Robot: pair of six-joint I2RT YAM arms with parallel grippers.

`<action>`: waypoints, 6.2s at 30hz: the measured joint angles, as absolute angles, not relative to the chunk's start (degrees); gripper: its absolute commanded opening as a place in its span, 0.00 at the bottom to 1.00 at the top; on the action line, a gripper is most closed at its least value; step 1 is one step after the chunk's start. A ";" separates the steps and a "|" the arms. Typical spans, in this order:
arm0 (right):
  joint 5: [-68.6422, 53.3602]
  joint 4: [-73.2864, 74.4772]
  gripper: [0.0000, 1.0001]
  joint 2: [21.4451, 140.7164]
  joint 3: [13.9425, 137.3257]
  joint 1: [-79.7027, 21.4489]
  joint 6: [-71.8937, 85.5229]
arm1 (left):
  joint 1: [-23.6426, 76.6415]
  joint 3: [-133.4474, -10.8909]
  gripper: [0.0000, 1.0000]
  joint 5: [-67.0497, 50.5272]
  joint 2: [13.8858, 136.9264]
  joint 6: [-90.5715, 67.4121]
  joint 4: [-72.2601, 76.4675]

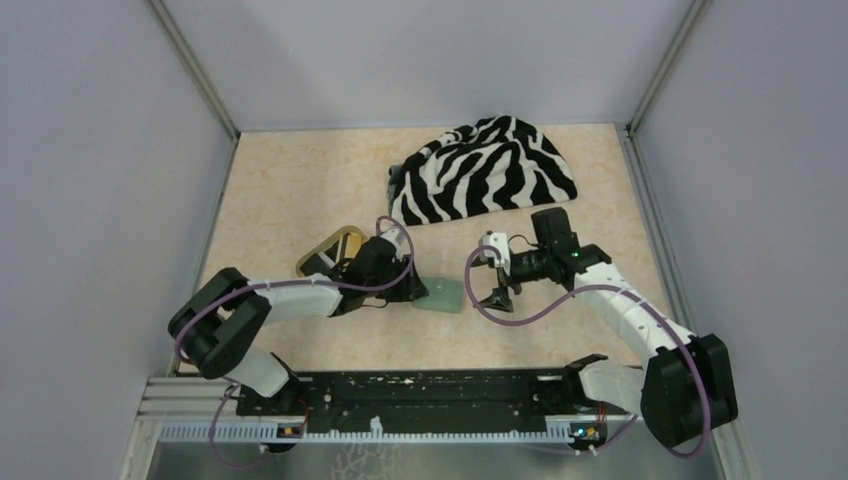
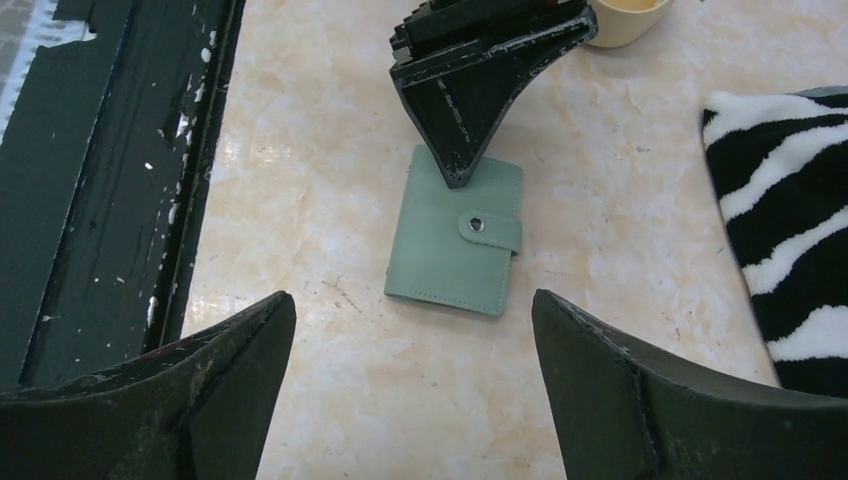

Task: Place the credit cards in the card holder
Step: Open the card holder at the center of the board.

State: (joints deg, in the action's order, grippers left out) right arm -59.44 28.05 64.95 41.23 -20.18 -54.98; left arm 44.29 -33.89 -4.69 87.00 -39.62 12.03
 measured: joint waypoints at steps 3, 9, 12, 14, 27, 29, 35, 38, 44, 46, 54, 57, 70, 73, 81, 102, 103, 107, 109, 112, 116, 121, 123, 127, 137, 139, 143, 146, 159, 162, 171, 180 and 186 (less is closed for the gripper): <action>-59.13 27.79 0.86 64.95 41.15 -20.51 -55.02 | 44.31 -35.81 0.24 -4.45 88.79 -38.33 10.59; -56.99 25.93 0.80 65.93 39.38 -23.86 -55.61 | 44.27 -37.50 0.00 -6.35 89.95 -35.92 10.94; -55.00 24.51 0.71 66.81 37.89 -26.22 -56.62 | 44.27 -37.32 0.00 -8.29 90.19 -33.76 12.36; -53.74 23.94 0.65 67.31 37.19 -27.57 -57.82 | 44.27 -36.67 0.00 -10.04 90.32 -32.45 13.76; -40.84 20.86 0.42 75.11 36.67 -37.34 -62.02 | 44.82 -29.78 0.00 -21.08 90.78 -33.45 25.71; -39.40 20.49 0.42 75.50 36.67 -38.09 -62.04 | 45.30 -29.04 0.00 -21.85 90.78 -33.91 27.07; -35.94 19.44 0.42 76.95 36.67 -40.45 -62.06 | 46.41 -28.53 0.00 -24.21 92.07 -34.87 29.39; -35.00 19.40 0.42 78.17 36.69 -41.28 -62.41 | 46.59 -28.56 0.00 -24.88 92.49 -34.94 30.00; -34.26 19.84 0.44 78.74 37.28 -42.00 -63.44 | 46.59 -28.56 0.00 -25.08 92.49 -34.92 30.04; -33.95 20.60 0.41 79.40 38.00 -42.39 -63.64 | 46.59 -28.53 0.00 -25.15 92.49 -34.89 30.06; -32.77 25.91 0.31 82.65 42.11 -43.48 -63.42 | 46.59 -28.38 0.00 -25.23 92.51 -34.28 30.35; -32.40 27.11 0.24 83.11 42.81 -43.75 -63.42 | 46.59 -28.34 0.00 -25.26 92.51 -33.69 30.48; -31.38 28.95 0.00 83.35 43.97 -44.05 -62.67 | 46.72 -28.36 0.00 -24.62 92.51 -32.05 30.37; -32.10 28.91 0.00 82.74 43.94 -43.09 -61.58 | 46.83 -28.75 0.00 -23.64 92.49 -31.62 29.69; -35.68 28.49 0.00 77.43 43.92 -37.54 -58.26 | 46.89 -31.31 0.00 -21.45 92.47 -30.02 25.80; -44.62 15.86 0.00 70.26 43.92 -25.56 -31.35 | 45.06 -31.20 0.90 -13.56 79.88 -33.93 21.19; -44.64 15.55 0.00 70.26 43.92 -25.56 -30.61 | 44.84 -28.95 0.90 -13.37 78.24 -35.64 22.81; -44.16 14.70 0.00 70.28 43.90 -25.56 -28.86 | 44.84 -22.50 0.88 -13.28 75.66 -41.74 28.42; -43.38 14.41 0.00 70.35 43.90 -25.56 -28.18 | 44.84 -20.47 0.85 -13.34 75.70 -44.27 30.46; -41.69 13.98 0.00 70.59 43.90 -25.56 -27.38 | 44.84 -19.59 0.79 -13.54 76.42 -46.26 32.80; -35.83 11.90 0.00 70.72 43.68 -25.58 -26.70 | 44.84 -19.62 0.75 -13.63 77.56 -46.37 35.00; -23.51 9.89 0.00 73.10 43.53 -25.56 -26.89 | 44.84 -19.62 0.63 -13.72 79.13 -46.22 36.07; -18.96 9.37 0.03 74.94 43.53 -25.56 -26.98 | 44.84 -19.62 0.60 -13.76 79.70 -46.22 36.40; -13.13 9.43 0.11 77.41 43.53 -25.56 -26.94 | 44.84 -19.62 0.56 -14.09 80.36 -45.74 37.28; -4.47 10.33 0.34 79.83 43.57 -23.59 -25.32 | 44.84 -20.47 0.37 -16.08 82.54 -45.52 38.92; -3.88 10.50 0.38 79.79 43.75 -22.04 -24.45 | 44.84 -20.73 0.35 -16.73 83.35 -45.89 39.97; -5.74 11.55 0.43 77.14 44.05 -19.46 -23.27 | 44.84 -21.67 0.34 -18.26 85.56 -46.96 41.67; -14.22 13.54 0.43 72.25 44.38 -18.17 -24.71 | 44.84 -22.70 0.34 -19.25 87.05 -47.22 42.33; -43.13 21.43 0.39 73.10 46.30 -19.70 -31.35 | 44.84 -31.59 0.34 -23.18 95.22 -47.57 43.03; -44.31 22.37 0.27 73.30 46.30 -23.27 -32.40 | 44.84 -33.80 0.33 -23.88 96.95 -47.57 43.11; -35.94 23.38 0.23 76.47 48.58 -23.49 -30.81 | 44.84 -42.22 0.34 -25.78 104.90 -47.55 43.13; -41.08 22.87 0.23 69.38 48.56 -17.56 -30.48 | 44.84 -52.69 0.35 -26.61 112.79 -47.97 42.85; -41.41 23.68 0.23 71.90 48.56 -17.56 -30.22 | 44.84 -56.73 0.45 -26.70 117.93 -49.10 42.48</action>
State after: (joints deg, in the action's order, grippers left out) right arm -41.41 23.68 71.90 48.56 -17.56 -30.22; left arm 44.84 -56.73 -26.70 117.93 -49.10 42.48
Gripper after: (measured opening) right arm 0.230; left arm 0.385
